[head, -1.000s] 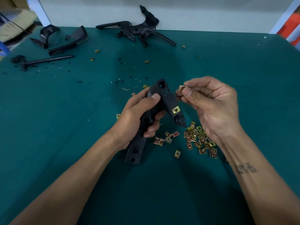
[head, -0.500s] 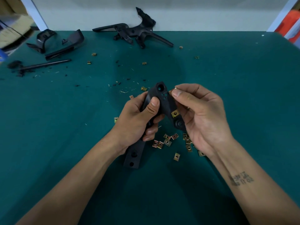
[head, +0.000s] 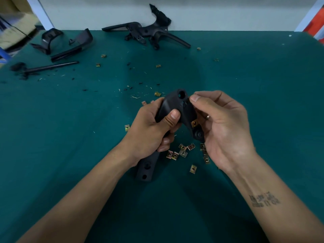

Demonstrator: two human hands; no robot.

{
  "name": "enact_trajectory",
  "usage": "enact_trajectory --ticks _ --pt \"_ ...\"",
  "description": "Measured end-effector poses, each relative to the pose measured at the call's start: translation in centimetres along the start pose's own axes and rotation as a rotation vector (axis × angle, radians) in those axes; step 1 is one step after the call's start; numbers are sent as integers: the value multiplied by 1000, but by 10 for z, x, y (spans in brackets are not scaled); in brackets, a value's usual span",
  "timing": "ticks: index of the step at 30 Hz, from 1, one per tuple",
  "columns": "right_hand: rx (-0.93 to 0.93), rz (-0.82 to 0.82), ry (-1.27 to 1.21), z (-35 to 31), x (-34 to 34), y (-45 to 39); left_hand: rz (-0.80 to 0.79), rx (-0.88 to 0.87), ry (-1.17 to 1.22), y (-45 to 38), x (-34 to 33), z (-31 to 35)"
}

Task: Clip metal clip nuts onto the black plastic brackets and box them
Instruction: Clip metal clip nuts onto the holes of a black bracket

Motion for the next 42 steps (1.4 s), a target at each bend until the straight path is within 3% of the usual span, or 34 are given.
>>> enact_trajectory --ticks 7,12,33,42 --pt "-13 25 -9 0 -1 1 -19 7 -9 0 2 -1" --pt "81 91 14 2 -3 0 -25 21 -7 0 2 -2" --pt "166 52 -21 8 -5 3 -35 13 2 1 2 1" --pt "345 45 65 7 -6 5 -44 21 6 0 0 0"
Point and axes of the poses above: each hand's wrist, its own y-axis away from the middle knuckle, its own x-axis out of the back of the hand, z = x × y, the point moved 2 cm from there along -y, towards the middle knuckle, and after that the axes turned 2 degrees about x, right-handed, at the moved point
